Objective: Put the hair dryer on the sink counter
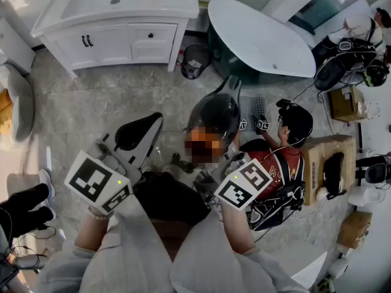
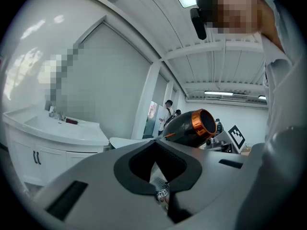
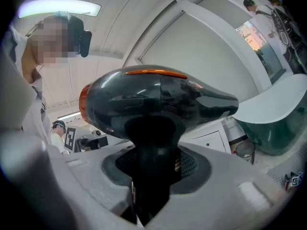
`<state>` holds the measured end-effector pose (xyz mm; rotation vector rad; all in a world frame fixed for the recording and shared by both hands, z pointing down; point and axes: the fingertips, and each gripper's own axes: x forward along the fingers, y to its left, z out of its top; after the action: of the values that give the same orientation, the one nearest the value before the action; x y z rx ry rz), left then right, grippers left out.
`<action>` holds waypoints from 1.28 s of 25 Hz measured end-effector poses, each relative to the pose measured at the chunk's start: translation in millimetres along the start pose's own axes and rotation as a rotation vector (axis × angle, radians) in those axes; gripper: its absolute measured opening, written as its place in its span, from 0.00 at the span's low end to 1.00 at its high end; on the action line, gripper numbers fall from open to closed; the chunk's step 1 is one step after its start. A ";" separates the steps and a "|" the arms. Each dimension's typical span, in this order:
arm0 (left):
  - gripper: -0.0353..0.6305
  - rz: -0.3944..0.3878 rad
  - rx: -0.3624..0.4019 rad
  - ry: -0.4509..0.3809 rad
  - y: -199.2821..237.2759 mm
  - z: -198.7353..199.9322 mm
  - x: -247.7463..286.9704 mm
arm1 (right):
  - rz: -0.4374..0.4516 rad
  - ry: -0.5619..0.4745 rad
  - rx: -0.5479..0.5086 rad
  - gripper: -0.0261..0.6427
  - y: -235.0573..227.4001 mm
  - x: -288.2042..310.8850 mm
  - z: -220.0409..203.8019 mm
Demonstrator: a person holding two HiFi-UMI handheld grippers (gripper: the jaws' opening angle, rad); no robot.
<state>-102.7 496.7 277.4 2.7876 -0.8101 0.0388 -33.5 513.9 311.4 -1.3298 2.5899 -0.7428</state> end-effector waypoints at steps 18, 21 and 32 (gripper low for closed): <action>0.06 0.005 0.010 0.008 -15.7 -3.2 5.8 | 0.014 0.004 -0.011 0.27 -3.1 -13.7 1.2; 0.06 0.013 0.008 0.003 -18.5 -3.4 10.3 | 0.021 0.003 -0.023 0.27 -4.7 -18.1 3.0; 0.06 0.077 0.017 -0.011 -33.3 0.6 15.7 | 0.055 0.009 -0.025 0.27 -13.0 -35.3 10.6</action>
<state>-71.7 515.6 270.9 2.7736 -0.9234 0.0440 0.7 531.7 305.0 -1.2593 2.6400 -0.7113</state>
